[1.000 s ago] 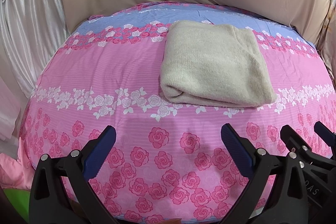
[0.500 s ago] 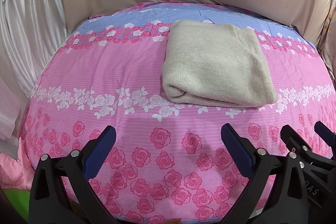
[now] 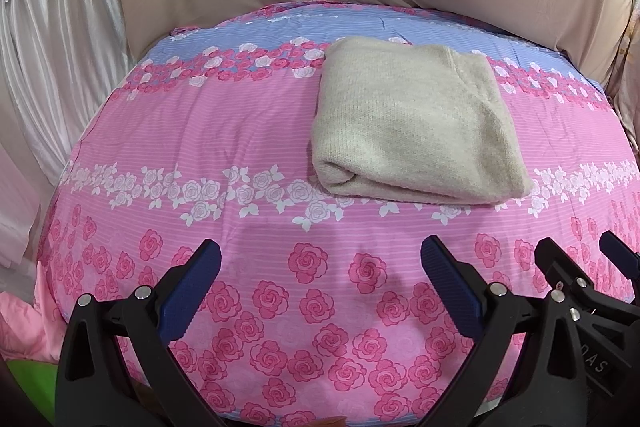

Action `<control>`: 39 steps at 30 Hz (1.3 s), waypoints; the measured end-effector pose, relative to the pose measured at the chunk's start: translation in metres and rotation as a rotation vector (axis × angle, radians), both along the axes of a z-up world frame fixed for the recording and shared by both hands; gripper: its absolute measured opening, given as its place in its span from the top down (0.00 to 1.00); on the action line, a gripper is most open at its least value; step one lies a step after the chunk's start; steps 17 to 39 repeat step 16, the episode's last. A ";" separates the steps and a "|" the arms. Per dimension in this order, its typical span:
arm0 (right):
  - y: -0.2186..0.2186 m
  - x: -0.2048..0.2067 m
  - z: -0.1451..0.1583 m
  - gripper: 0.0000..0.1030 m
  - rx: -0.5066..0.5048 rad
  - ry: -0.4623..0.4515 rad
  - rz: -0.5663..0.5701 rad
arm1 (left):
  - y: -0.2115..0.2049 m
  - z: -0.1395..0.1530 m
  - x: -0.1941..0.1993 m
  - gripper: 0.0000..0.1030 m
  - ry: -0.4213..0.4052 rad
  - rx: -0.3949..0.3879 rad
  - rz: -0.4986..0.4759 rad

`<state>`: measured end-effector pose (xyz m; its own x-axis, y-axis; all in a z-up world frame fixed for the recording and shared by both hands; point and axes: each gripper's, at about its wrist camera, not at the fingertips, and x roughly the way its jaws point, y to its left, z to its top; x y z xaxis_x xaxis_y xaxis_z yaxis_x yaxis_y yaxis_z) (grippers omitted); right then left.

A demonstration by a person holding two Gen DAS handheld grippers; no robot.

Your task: Fold small clothes

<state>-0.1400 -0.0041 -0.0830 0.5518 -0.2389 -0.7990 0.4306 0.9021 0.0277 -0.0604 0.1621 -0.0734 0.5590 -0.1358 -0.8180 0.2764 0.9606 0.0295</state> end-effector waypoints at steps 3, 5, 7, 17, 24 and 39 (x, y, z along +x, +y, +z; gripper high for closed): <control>0.001 0.000 0.000 0.05 0.000 -0.001 0.002 | 0.002 0.000 0.000 0.05 -0.004 -0.004 0.006; 0.002 -0.001 0.000 0.05 -0.002 -0.001 0.010 | 0.007 0.001 -0.002 0.05 -0.024 -0.014 0.019; 0.003 -0.001 -0.001 0.05 -0.003 0.001 0.012 | 0.010 0.001 -0.002 0.05 -0.034 -0.013 0.022; 0.003 0.001 -0.002 0.05 0.000 0.002 0.017 | 0.010 -0.003 0.002 0.05 0.008 -0.008 0.020; 0.003 0.001 -0.002 0.05 0.000 0.002 0.017 | 0.010 -0.003 0.002 0.05 0.008 -0.008 0.020; 0.003 0.001 -0.002 0.05 0.000 0.002 0.017 | 0.010 -0.003 0.002 0.05 0.008 -0.008 0.020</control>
